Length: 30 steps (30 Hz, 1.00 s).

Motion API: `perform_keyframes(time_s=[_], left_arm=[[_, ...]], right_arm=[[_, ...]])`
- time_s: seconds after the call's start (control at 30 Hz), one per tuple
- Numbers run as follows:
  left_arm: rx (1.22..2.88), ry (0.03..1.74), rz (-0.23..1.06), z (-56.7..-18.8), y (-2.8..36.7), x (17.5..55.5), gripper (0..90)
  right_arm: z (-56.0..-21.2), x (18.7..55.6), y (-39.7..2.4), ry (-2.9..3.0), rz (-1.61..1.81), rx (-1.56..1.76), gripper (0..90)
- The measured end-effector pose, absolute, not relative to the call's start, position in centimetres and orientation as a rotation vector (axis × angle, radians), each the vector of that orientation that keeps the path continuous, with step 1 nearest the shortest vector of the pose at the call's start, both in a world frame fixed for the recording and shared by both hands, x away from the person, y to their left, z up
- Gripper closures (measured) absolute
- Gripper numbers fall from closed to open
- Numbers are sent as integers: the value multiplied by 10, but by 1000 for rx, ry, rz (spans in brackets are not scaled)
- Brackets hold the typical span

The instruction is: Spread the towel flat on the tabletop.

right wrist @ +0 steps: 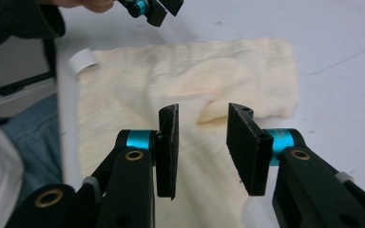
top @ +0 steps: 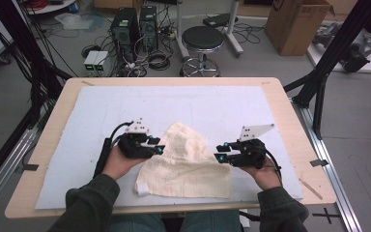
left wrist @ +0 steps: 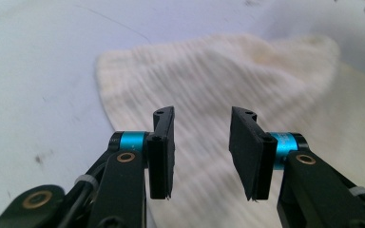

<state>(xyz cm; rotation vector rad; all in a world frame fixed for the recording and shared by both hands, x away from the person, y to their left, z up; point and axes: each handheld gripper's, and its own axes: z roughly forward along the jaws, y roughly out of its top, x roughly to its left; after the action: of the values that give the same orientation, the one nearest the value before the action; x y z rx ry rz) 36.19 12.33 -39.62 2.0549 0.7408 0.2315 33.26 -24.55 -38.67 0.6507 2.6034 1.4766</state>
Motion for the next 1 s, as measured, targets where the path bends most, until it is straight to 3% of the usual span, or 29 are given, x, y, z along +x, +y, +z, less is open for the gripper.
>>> perform_keyframes(time_s=[0.27, 0.5, 0.57, 0.63, 0.67, 0.83, 1.0], left_arm=[[2113, 888, 310, -419, 92, 415, 614], [2191, 933, 327, -434, 72, 432, 577], [2214, 905, 387, -434, 68, 430, 649], [2228, 888, 372, -433, 68, 430, 822], [2237, 888, 373, -433, 68, 428, 867], [2236, 880, 371, -422, 80, 418, 886], [2207, 866, 398, -407, 112, 393, 887]], right_arm=[[-414, 364, -241, 2646, 1390, 780, 630], [-419, 371, -242, 2669, 1386, 798, 601], [-420, 371, -241, 2692, 1399, 783, 587], [-421, 369, -239, 2720, 1415, 773, 571], [-422, 369, -237, 2730, 1418, 758, 569], [-421, 361, -231, 2794, 1409, 710, 584], [-426, 352, -219, 2853, 1330, 649, 738]])
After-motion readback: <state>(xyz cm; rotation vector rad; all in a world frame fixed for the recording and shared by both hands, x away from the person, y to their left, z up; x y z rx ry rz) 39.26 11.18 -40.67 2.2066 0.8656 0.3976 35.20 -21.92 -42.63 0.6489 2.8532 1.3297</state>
